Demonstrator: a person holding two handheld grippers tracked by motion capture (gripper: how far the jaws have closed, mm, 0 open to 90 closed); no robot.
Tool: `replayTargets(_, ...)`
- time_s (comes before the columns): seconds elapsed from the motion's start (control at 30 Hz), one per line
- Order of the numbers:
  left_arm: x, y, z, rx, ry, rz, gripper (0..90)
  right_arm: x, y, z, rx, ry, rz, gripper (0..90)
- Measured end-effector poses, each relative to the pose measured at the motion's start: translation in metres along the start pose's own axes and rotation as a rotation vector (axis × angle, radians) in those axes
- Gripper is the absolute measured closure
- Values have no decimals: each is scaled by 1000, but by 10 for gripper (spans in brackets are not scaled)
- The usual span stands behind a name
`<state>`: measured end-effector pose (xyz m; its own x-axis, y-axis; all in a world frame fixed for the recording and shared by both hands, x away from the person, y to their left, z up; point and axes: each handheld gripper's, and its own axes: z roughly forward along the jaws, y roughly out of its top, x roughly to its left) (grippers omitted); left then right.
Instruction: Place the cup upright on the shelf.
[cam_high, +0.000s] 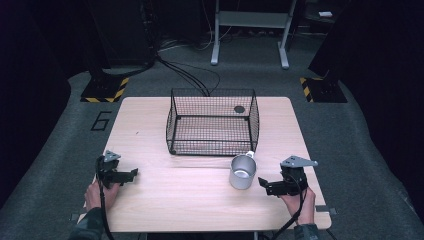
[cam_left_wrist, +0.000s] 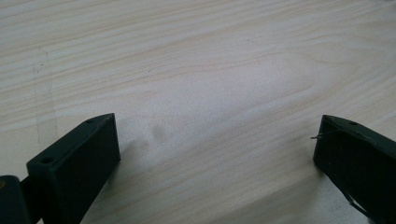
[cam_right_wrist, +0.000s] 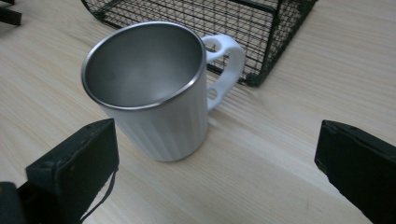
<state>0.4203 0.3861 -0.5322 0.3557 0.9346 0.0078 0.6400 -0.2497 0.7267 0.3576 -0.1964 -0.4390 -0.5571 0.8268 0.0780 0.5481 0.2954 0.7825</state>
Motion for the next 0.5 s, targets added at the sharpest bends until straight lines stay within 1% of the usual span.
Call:
replayTargets(0.03, 0, 0, 0, 0, 0, 0, 4, 0, 0, 0, 0, 0, 0, 0)
replayTargets(0.07, 0, 0, 0, 0, 0, 0, 4, 3, 4, 1, 5, 10, -18, 0)
replayTargets(0.1, 0, 0, 0, 0, 0, 0, 4, 3, 4, 1, 5, 10, -18, 0)
replayTargets(0.13, 0, 0, 0, 0, 0, 0, 4, 6, 9, 2, 6, 25, -38, 0)
replayTargets(0.3, 0, 0, 0, 0, 0, 0, 4, 11, 17, 6, 4, 47, -60, 0)
replayTargets(0.33, 0, 0, 0, 0, 0, 0, 4, 14, 22, 8, 6, 58, -86, 0)
replayTargets(0.37, 0, 0, 0, 0, 0, 0, 4, 14, 22, 8, 6, 58, -86, 0)
replayTargets(0.43, 0, 0, 0, 0, 0, 0, 4, 18, 27, 13, 14, 73, -109, 0)
replayTargets(0.5, 0, 0, 0, 0, 0, 0, 4, 20, 31, 16, 23, 82, -117, 0)
